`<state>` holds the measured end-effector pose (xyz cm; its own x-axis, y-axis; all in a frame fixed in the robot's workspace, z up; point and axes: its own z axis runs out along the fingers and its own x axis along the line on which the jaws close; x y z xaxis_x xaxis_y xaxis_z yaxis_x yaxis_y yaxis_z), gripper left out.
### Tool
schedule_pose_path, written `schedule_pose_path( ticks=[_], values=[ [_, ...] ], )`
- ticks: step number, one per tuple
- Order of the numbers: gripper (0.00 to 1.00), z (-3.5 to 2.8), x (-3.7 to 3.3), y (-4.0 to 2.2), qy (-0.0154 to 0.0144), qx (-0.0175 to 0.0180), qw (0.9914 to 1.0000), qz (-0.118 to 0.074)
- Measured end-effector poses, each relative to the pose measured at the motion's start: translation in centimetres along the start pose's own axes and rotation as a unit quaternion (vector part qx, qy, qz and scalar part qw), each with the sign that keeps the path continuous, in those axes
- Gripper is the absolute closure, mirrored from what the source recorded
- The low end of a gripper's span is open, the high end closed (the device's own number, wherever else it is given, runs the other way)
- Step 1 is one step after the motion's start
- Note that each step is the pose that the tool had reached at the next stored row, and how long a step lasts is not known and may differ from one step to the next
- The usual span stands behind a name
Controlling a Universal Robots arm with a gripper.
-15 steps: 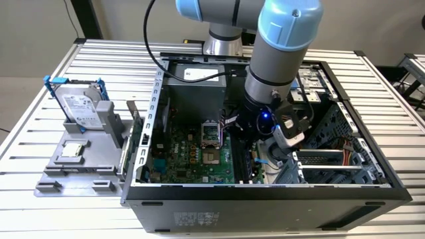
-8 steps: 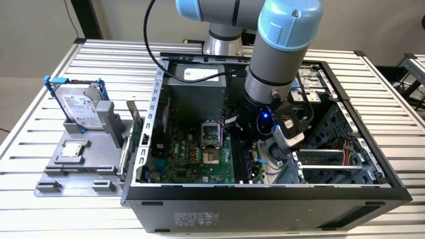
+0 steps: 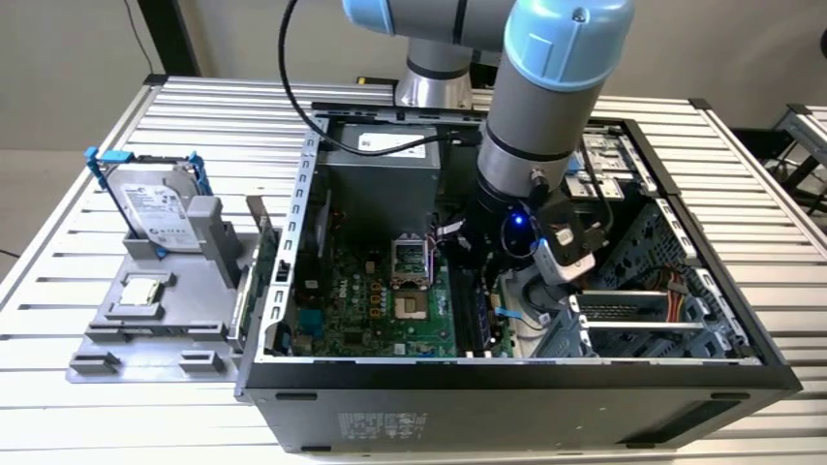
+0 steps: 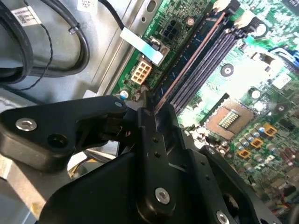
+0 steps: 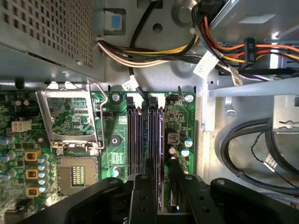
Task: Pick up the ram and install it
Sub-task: 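Insert the ram into the slot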
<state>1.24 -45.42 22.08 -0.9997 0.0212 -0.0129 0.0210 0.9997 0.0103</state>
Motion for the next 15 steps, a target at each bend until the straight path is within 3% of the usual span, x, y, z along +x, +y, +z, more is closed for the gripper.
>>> schedule_pose_path(
  ticks=[7, 12, 13, 15],
  values=[
    [0.0, -2.45, -0.03, 0.02, 0.0019, 0.0001, 1.0, 0.001],
    [0.0, -2.57, -0.03, 0.03, 0.002, -0.0001, 1.0, 0.001],
    [1.0, -2.59, -0.03, 0.03, 0.002, 0.0, 1.0, 0.001],
    [1.0, -2.63, -0.03, 0.03, 0.002, 0.0, 1.0, 0.001]
  ],
)
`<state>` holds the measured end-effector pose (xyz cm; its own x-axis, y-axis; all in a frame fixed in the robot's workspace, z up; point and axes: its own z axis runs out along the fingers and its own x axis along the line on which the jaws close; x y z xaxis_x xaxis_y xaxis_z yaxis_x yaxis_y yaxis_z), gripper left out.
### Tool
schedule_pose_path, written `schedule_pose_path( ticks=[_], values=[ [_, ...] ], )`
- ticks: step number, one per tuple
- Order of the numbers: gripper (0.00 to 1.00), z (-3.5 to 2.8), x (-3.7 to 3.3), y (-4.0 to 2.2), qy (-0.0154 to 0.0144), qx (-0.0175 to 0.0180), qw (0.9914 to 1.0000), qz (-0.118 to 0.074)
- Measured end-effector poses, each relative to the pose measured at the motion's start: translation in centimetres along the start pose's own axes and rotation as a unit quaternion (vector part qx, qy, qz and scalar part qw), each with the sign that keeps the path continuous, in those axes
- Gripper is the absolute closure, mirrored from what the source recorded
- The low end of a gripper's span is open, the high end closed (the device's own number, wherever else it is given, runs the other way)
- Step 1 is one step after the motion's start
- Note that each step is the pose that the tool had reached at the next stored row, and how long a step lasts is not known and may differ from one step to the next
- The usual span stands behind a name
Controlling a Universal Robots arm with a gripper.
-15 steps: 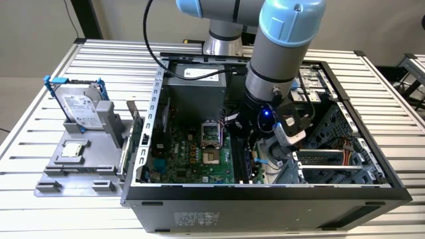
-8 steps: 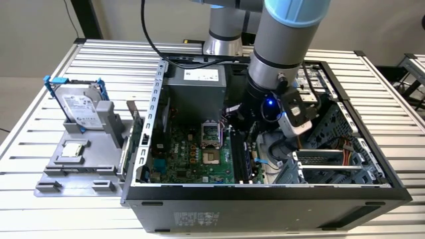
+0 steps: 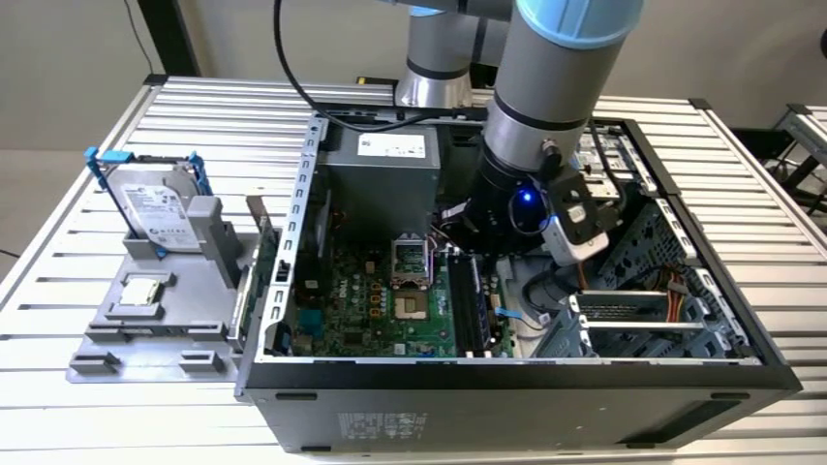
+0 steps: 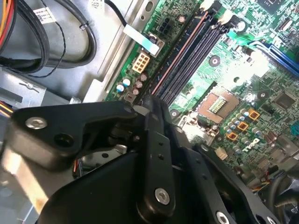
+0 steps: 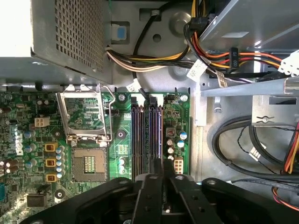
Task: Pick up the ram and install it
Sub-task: 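Insert the ram into the slot, then press down the ram until it locks into place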
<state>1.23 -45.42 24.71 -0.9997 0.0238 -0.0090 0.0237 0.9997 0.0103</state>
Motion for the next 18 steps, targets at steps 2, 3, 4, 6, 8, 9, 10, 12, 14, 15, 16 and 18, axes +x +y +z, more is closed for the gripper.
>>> schedule_pose_path(
  ticks=[2, 3, 4, 6, 8, 9, 10, 12, 14, 15, 16, 18],
  values=[
    [1.0, -0.03, 0.0, 0.0, 0.0, 0.0, 1.0, 0.0],
    [1.0, -0.05, 0.0, 0.0, 0.0, 0.0, 1.0, 0.0],
    [1.0, -0.07, 0.0, 0.0, 0.0, 0.0, 1.0, 0.0],
    [1.0, -0.1, 0.0, 0.0, 0.0, 0.0, 1.0, 0.0],
    [1.0, -0.14, 0.0, 0.0, 0.0, 0.0, 1.0, 0.0],
    [1.0, -0.16, 0.0, 0.0, 0.0, 0.0, 1.0, 0.0],
    [1.0, -0.17, 0.0, 0.0, 0.0, 0.0, 1.0, 0.0],
    [1.0, -0.21, 0.0, 0.0, 0.0, 0.0, 1.0, 0.0],
    [1.0, -0.25, 0.0, 0.0, 0.0, 0.0, 1.0, 0.0],
    [1.0, -0.27, 0.0, 0.0, 0.0, 0.0, 1.0, 0.0],
    [1.0, -0.28, 0.0, 0.0, 0.0, 0.0, 1.0, 0.0],
    [1.0, -0.3, 0.0, 0.0, 0.0, 0.0, 1.0, -0.001]
  ],
)
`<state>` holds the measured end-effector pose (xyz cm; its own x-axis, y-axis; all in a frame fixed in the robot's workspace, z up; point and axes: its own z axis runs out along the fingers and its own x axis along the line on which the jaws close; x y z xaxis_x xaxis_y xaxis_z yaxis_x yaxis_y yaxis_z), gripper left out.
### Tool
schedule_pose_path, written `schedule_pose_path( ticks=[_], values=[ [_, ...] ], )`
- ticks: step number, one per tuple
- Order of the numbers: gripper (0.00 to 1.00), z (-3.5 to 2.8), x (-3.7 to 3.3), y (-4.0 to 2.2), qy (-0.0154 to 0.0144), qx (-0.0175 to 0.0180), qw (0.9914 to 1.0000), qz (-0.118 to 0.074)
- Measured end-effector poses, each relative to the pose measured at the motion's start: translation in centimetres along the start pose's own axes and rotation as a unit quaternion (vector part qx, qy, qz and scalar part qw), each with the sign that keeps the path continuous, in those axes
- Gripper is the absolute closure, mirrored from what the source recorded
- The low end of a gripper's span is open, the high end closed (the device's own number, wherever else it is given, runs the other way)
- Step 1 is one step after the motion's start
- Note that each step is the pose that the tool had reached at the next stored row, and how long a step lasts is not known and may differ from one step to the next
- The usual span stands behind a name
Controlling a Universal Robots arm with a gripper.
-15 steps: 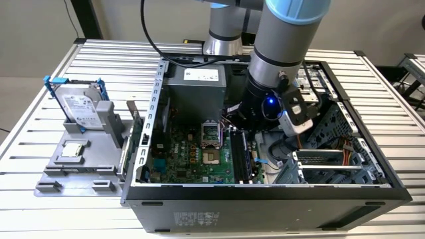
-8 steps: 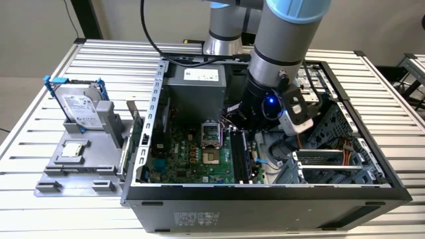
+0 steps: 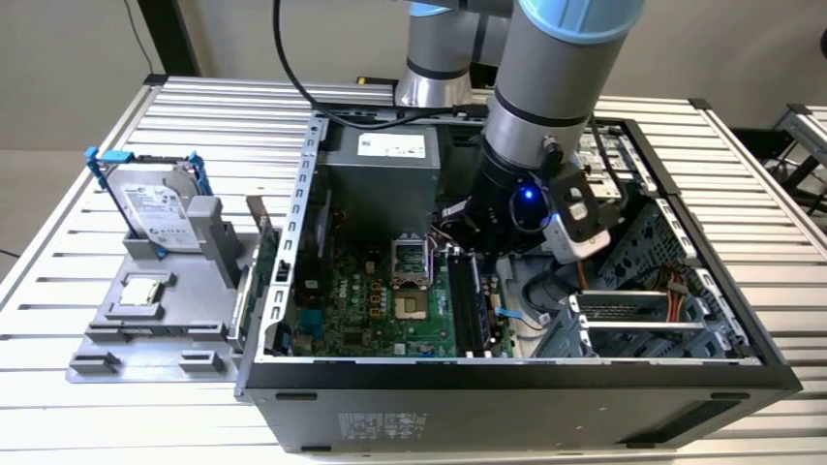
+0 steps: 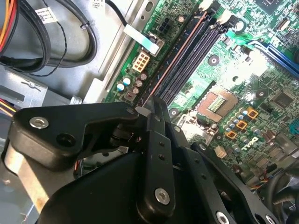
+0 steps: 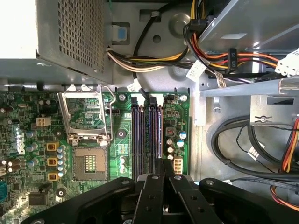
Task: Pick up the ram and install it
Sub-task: 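Press down the ram until it locks into place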
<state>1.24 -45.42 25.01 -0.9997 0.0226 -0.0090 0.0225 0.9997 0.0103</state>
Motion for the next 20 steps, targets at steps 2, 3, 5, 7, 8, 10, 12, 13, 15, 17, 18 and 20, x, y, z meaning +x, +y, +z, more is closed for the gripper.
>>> schedule_pose_path(
  ticks=[2, 3, 5, 7, 8, 10, 12, 13, 15, 17, 18, 20],
  values=[
    [1.0, 0.0, 0.0, 0.0, 0.0001, -0.0001, 0.99997, -0.008],
    [1.0, 0.0, 0.0, 0.0, 0.0002, -0.0001, 0.9999, -0.014],
    [1.0, 0.0, 0.0, 0.0, 0.0003, -0.0002, 0.99962, -0.028],
    [1.0, 0.0, 0.0, 0.0, 0.0005, -0.0004, 0.99905, -0.044],
    [1.0, -0.01, 0.0, 0.0, 0.0006, -0.0004, 0.99868, -0.051],
    [1.0, 0.0, 0.0, 0.0, 0.0007, -0.0006, 0.99762, -0.069],
    [1.0, 0.0, 0.0, 0.0, 0.0009, -0.0007, 0.99622, -0.087],
    [1.0, 0.0, 0.0, 0.0, 0.001, -0.0008, 0.99537, -0.096],
    [1.0, -0.01, 0.0, 0.0, 0.0012, -0.001, 0.99347, -0.114],
    [1.0, -0.01, 0.0, 0.0, 0.0013, -0.0011, 0.99142, -0.131],
    [1.0, 0.0, 0.0, 0.0, 0.0014, -0.0012, 0.99024, -0.139],
    [1.0, 0.0, 0.0, 0.0, 0.0016, -0.0014, 0.98755, -0.157]
  ],
)
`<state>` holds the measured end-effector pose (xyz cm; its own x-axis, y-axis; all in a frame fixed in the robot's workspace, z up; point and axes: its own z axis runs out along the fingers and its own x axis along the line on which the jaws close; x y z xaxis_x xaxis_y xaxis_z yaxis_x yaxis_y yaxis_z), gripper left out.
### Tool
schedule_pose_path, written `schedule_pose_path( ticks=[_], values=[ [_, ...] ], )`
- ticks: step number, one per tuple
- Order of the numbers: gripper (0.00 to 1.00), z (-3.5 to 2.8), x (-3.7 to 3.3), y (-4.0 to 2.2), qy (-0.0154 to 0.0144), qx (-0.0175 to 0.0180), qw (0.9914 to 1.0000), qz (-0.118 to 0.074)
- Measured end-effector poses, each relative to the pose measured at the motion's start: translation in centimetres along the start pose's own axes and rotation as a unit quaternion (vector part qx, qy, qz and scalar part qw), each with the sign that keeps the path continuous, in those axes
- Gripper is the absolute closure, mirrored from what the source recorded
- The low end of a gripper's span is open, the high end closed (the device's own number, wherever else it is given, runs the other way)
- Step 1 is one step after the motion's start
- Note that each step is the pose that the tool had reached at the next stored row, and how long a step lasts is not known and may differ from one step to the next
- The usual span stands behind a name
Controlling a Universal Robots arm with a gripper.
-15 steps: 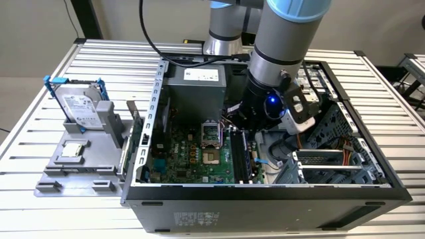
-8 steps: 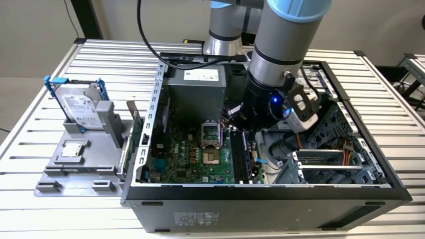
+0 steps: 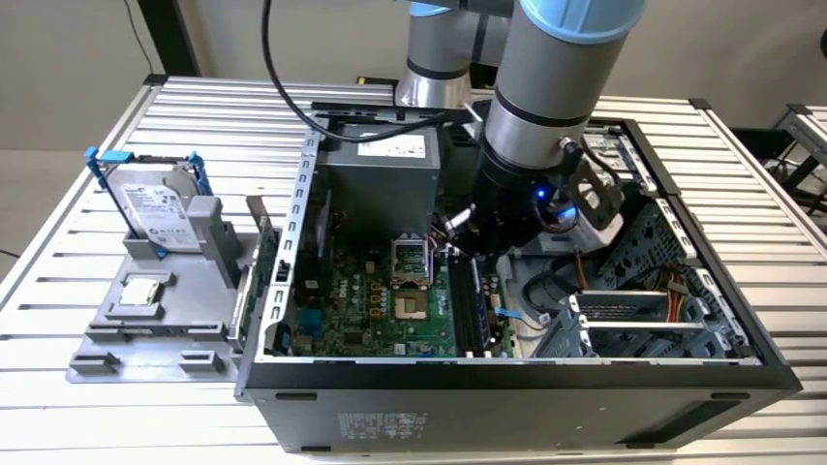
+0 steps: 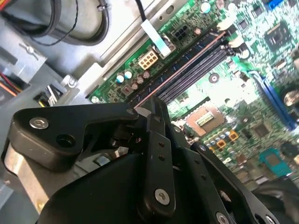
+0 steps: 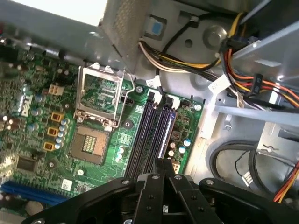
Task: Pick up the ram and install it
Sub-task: 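Press down the ram until it locks into place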
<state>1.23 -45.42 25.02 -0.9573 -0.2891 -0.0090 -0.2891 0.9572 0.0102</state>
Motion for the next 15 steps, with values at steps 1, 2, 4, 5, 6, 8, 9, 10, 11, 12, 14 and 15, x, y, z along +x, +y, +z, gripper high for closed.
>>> schedule_pose_path(
  ticks=[1, 2, 4, 5, 6, 8, 9, 10, 11, 12, 14, 15],
  values=[
    [1.0, 0.0, 0.0, 0.0, 0.0, -0.0001, 0.99996, -0.009],
    [1.0, 0.0, 0.0, 0.0, 0.0, -0.0001, 0.99983, -0.019],
    [1.0, 0.0, 0.0, 0.0, 0.0, -0.0002, 0.99933, -0.037],
    [1.0, 0.0, 0.0, 0.0, -0.0001, -0.0002, 0.99895, -0.046],
    [1.0, 0.0, 0.0, 0.0, -0.0001, -0.0003, 0.99849, -0.055],
    [1.0, 0.0, 0.0, 0.0, 0.0, -0.0005, 0.99732, -0.073],
    [1.0, 0.0, 0.0, 0.0, 0.0001, -0.0005, 0.99662, -0.082],
    [1.0, 0.0, 0.0, 0.0, 0.0001, -0.0006, 0.99583, -0.091],
    [1.0, 0.0, 0.0, 0.0, 0.0001, -0.0006, 0.99495, -0.1],
    [1.0, 0.0, 0.0, 0.0, 0.0001, -0.0007, 0.99397, -0.11],
    [1.0, 0.01, 0.0, 0.0, 0.0001, -0.0008, 0.99188, -0.127],
    [1.0, 0.01, 0.0, 0.0, 0.0001, -0.0008, 0.99066, -0.136]
  ],
)
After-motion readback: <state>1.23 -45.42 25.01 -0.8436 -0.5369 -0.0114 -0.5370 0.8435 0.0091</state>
